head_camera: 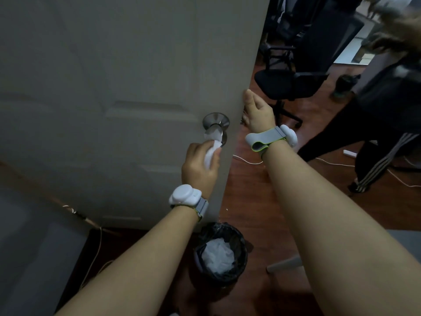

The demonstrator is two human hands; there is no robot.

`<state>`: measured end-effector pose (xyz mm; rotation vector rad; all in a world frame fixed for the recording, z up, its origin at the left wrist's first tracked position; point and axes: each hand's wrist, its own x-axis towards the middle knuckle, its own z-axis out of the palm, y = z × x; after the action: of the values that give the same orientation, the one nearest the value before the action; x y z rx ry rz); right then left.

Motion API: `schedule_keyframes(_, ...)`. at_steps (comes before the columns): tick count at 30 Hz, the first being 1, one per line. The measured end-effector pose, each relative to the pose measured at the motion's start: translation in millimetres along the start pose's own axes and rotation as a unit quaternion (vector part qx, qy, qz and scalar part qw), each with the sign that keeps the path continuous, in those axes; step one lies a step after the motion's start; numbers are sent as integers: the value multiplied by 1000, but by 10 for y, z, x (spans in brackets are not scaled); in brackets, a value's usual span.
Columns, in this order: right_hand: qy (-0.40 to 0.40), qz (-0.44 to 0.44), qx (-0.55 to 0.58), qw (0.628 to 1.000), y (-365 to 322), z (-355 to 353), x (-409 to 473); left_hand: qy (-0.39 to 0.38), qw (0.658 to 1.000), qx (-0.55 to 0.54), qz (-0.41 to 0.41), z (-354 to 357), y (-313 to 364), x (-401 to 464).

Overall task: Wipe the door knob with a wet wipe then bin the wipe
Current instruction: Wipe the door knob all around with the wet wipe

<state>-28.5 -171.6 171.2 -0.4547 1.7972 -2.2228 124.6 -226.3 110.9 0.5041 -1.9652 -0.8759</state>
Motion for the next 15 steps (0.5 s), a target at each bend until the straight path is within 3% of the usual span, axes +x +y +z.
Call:
schedule_keyframes(4, 10, 3, -2, 1000, 5, 9, 10, 46, 998, -8, -43, 23, 110, 75)
schedule_keyframes(7, 6, 3, 3, 1000, 2, 20, 4, 83, 982, -32, -167, 66, 231, 121)
schedule_keyframes(11, 8, -2, -1, 1000, 10, 14, 22, 99, 907, -72, -404, 152, 384, 163)
schedule_keyframes(15, 9, -2, 7, 1000, 29, 8, 56, 0, 819, -144, -556, 94, 385, 327)
